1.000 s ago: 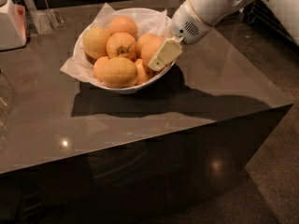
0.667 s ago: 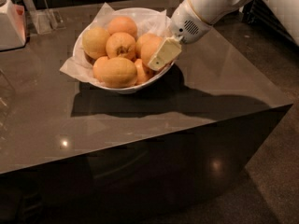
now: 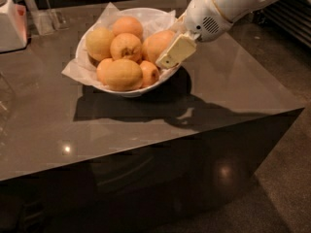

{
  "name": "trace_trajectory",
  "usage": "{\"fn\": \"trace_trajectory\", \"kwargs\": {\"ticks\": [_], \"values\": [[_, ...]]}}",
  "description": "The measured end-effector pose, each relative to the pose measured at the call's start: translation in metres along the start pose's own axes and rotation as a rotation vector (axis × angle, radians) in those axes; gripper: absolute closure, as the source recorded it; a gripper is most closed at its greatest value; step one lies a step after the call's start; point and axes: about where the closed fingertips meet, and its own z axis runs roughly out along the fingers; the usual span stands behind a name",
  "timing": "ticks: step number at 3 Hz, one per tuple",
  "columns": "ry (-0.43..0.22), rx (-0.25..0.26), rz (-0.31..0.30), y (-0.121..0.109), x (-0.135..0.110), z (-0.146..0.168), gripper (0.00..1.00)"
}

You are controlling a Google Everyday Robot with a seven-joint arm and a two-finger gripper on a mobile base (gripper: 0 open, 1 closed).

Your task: Pick orange from white bowl

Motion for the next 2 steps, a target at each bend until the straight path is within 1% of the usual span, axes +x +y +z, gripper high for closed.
{"fn": "trace_trajectory", "kwargs": {"ticks": [1,2], "values": [[-0.1,0.075,-0.091,0.034,-0.018,-0.05,1.0],[-0.163,0.125,-0.1,0.066,-0.008,-0.088,1.0]]}}
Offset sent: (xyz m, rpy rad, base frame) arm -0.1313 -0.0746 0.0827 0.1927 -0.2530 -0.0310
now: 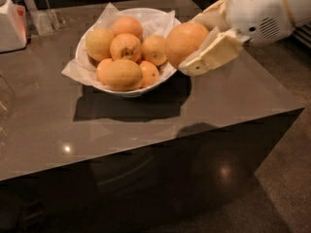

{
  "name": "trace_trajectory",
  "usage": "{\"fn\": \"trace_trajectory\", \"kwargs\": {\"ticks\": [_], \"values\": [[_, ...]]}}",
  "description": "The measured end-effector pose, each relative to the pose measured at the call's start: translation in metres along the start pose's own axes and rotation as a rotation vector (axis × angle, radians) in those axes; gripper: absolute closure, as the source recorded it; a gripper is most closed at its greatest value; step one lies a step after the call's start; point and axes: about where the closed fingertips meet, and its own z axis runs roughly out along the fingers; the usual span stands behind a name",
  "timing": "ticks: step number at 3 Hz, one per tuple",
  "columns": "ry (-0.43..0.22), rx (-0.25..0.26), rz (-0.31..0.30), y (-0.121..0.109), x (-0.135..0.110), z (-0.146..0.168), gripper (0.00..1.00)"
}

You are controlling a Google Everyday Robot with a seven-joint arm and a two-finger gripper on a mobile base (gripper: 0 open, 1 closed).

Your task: Pick orange from white bowl

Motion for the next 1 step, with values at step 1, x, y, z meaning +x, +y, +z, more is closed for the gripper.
{"fn": "trace_trajectory", "kwargs": {"ticks": [1], "values": [[-0.004,0.012,0.009,0.001,0.0034,-0.0079,1.0]]}}
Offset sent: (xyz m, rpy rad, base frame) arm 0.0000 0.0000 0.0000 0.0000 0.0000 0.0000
